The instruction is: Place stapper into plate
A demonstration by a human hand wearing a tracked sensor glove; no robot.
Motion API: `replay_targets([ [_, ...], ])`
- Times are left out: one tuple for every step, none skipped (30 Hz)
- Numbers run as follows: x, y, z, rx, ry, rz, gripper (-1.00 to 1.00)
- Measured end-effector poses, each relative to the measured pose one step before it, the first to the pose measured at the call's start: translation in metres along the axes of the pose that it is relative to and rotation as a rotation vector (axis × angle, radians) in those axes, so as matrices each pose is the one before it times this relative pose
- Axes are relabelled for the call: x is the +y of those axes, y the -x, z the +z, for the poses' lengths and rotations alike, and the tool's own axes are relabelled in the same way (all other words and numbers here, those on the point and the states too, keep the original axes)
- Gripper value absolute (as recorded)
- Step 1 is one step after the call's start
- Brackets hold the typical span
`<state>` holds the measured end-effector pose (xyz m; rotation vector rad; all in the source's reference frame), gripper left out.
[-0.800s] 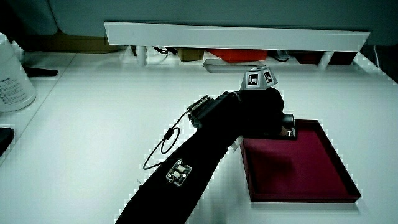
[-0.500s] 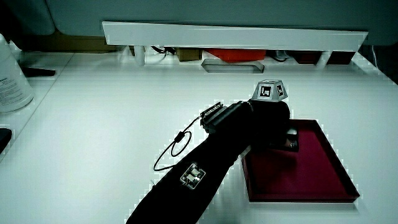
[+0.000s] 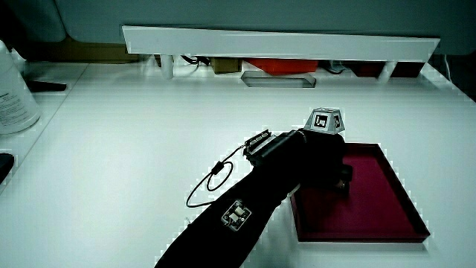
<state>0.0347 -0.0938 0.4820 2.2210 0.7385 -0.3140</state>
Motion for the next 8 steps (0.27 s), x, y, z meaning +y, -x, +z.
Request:
replay_targets([
  [0.00088,0.00221,-0.00179,-0.00983,-0.00661,-0.00235,-0.23],
  [0.0009,0.00264,-0.0012,-0.01613,-0.00098,-0.00536,-0.31],
  [0.00314,0.00518,-0.00292,-0.02067,-0.00552,-0.0159,-0.38],
  [-0.00049,0.00356,-0.00008,-0.01219,-0.00948,-0.01635,-0.46],
  [-0.00055,0.00356,-0.00004,-0.01219,-0.00948,-0.01635,-0.54],
  [-0.00918,-0.00053,0.00529,-0.01513,-0.00621,-0.00032,-0.62],
  [-0.00915,-0.00062,0.00534,-0.01513,-0.00621,-0.00032,-0.69],
  [-0.00911,-0.0007,0.00539,-0.01513,-0.00621,-0.00032,-0.77],
])
